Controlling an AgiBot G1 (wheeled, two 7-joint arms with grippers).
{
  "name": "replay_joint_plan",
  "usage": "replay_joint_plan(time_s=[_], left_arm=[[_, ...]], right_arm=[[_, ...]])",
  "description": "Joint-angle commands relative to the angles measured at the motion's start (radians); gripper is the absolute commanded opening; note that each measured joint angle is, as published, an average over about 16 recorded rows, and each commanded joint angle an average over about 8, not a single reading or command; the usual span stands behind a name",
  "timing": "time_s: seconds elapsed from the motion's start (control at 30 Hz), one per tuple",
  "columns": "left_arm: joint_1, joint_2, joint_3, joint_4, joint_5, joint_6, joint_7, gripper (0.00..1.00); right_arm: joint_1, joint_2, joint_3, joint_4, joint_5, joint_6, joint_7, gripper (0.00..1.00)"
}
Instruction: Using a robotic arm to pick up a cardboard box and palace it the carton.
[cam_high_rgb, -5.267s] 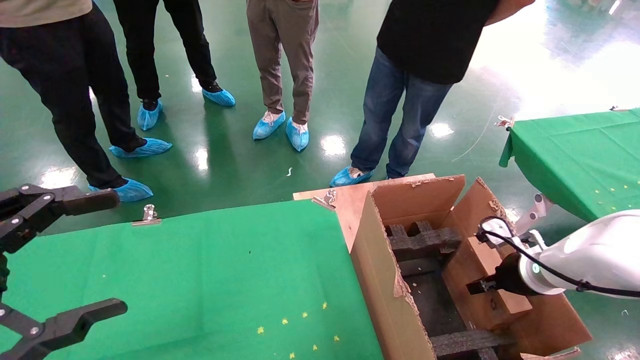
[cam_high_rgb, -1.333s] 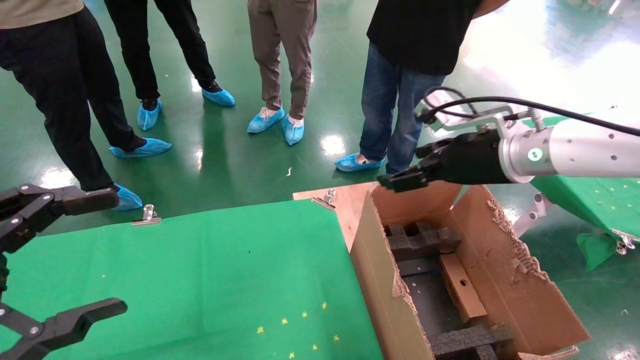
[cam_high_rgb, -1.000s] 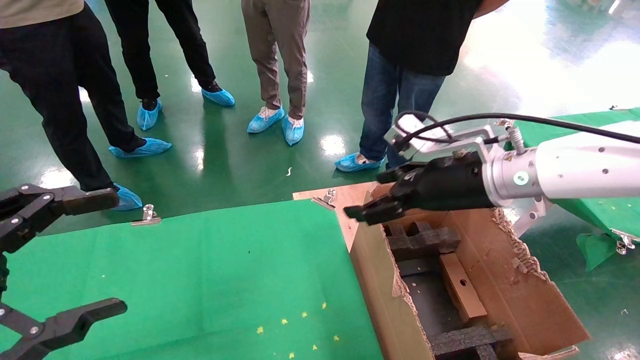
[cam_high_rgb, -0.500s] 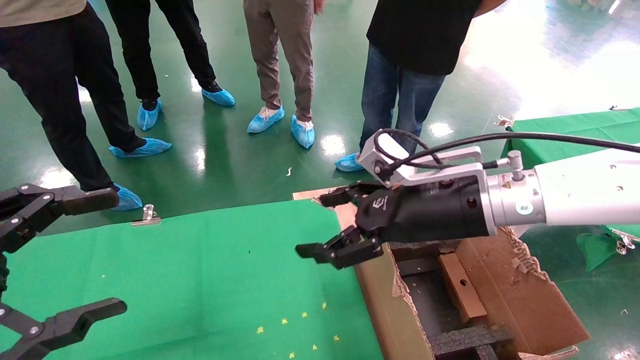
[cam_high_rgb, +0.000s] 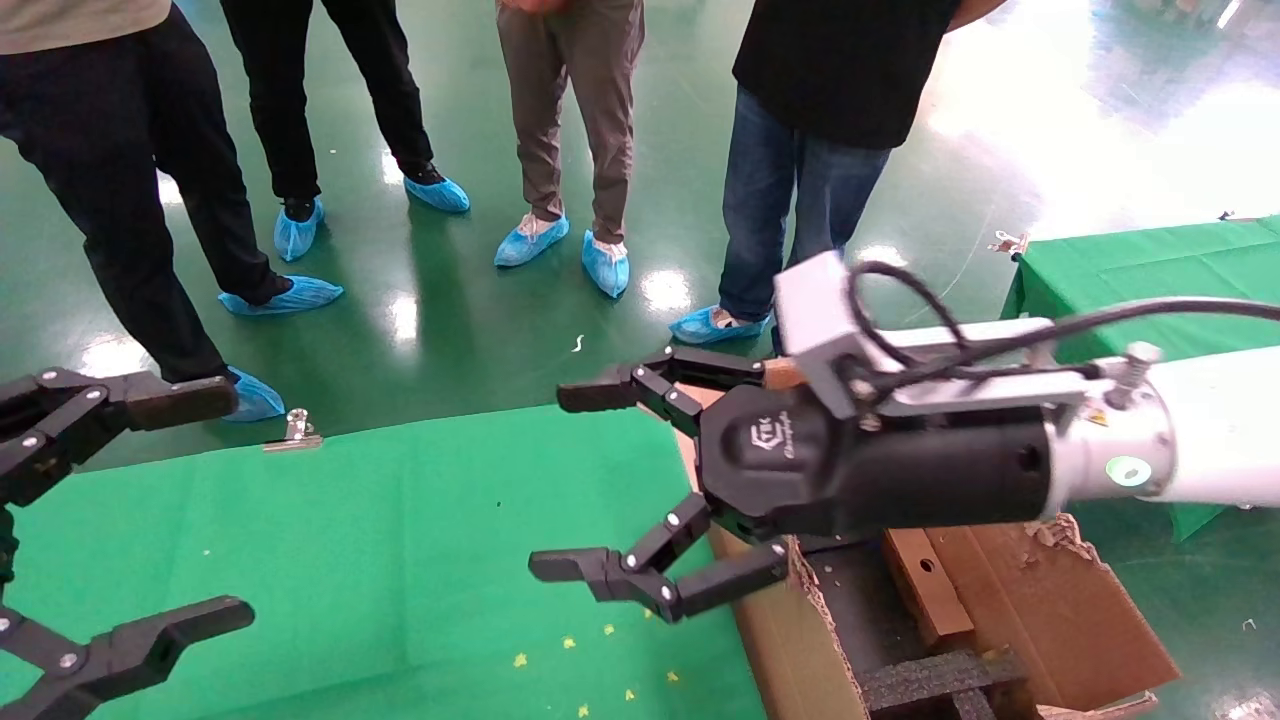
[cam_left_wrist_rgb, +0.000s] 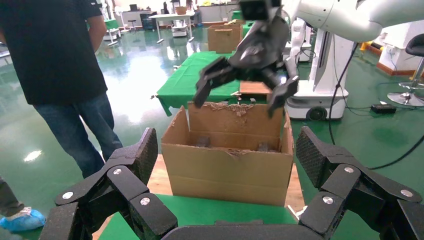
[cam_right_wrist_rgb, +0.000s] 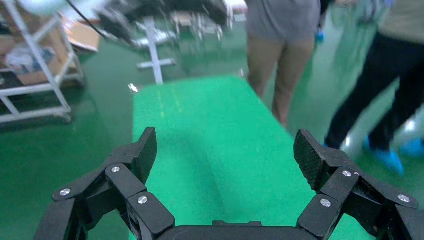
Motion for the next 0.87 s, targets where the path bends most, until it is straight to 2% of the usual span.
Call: replay_joint_plan(time_s=[0.03, 0.2, 0.33, 0.87], left_arm=[[0.0, 0.0, 0.0, 0.0, 0.0, 0.0, 0.0, 1.0], [0.0, 0.0, 0.0, 0.0, 0.0, 0.0, 0.0, 1.0], [0.0, 0.0, 0.0, 0.0, 0.0, 0.0, 0.0, 1.0], [0.0, 0.0, 0.0, 0.0, 0.0, 0.0, 0.0, 1.0]], right_arm=[[-0.033, -0.006, 0.045, -0.003, 0.039, -0.027, -0.049, 1.0], [-0.093, -0.016, 0.127, -0.007, 0.11, -0.074, -0.133, 1.0], [-0.114, -0.019, 0.155, -0.009, 0.136, -0.09, -0.154, 1.0], [-0.094, -0.016, 0.127, -0.008, 0.112, -0.075, -0.131, 1.0]])
